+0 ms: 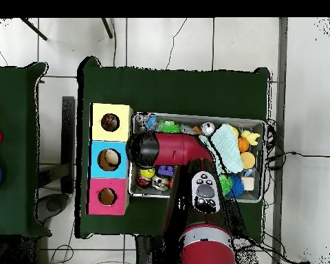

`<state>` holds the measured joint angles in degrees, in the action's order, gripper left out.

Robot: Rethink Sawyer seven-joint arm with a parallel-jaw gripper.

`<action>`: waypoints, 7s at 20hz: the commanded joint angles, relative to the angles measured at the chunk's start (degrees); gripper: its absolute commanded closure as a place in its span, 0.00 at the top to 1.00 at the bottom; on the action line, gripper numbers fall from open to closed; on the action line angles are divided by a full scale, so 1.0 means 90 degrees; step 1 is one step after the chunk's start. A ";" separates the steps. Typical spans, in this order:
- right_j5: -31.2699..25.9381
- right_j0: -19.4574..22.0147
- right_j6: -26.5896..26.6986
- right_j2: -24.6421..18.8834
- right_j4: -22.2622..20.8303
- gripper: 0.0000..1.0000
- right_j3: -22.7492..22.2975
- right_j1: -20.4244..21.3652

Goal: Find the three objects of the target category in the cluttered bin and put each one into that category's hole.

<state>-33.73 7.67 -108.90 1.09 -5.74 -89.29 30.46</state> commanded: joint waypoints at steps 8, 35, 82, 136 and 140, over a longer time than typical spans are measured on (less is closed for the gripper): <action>0.0848 -0.0232 -0.0694 0.0051 -0.0573 0.00 -0.0400 -0.0469; 0.1106 -0.0320 -0.0612 0.0072 -0.0363 0.00 -0.0363 -0.0785; 0.1040 -0.0874 -0.1463 0.0480 0.0627 1.00 -0.0145 -0.0679; 0.1210 -0.1494 -0.2581 0.1499 0.1874 1.00 0.0079 -0.1006; 0.1232 -0.1507 -0.2518 0.1518 0.1802 1.00 0.0056 -0.1039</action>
<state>-24.58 -6.94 -127.51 20.77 12.74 -85.25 22.28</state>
